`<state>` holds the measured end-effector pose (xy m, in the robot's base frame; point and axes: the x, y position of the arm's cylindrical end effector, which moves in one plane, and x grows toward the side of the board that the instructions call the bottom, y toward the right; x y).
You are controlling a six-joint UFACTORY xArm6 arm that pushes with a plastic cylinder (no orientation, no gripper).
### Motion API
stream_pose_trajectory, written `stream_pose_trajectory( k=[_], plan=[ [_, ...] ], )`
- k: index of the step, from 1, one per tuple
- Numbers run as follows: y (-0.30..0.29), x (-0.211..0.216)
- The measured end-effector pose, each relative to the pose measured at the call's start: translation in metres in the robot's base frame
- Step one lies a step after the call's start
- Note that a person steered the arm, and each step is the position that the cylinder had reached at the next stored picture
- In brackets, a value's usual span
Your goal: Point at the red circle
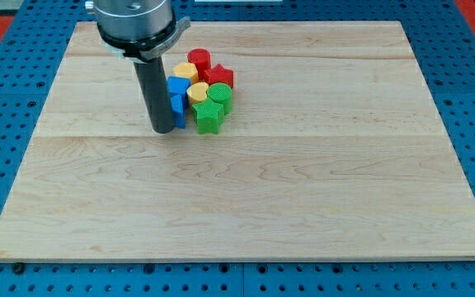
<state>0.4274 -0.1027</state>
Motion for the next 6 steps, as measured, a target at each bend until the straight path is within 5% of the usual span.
stream_pose_trajectory(
  k=[2,3,4,6],
  plan=[
    [-0.008,0.006],
    [-0.076,0.007],
    [-0.156,-0.034],
    [-0.089,-0.162]
  ],
)
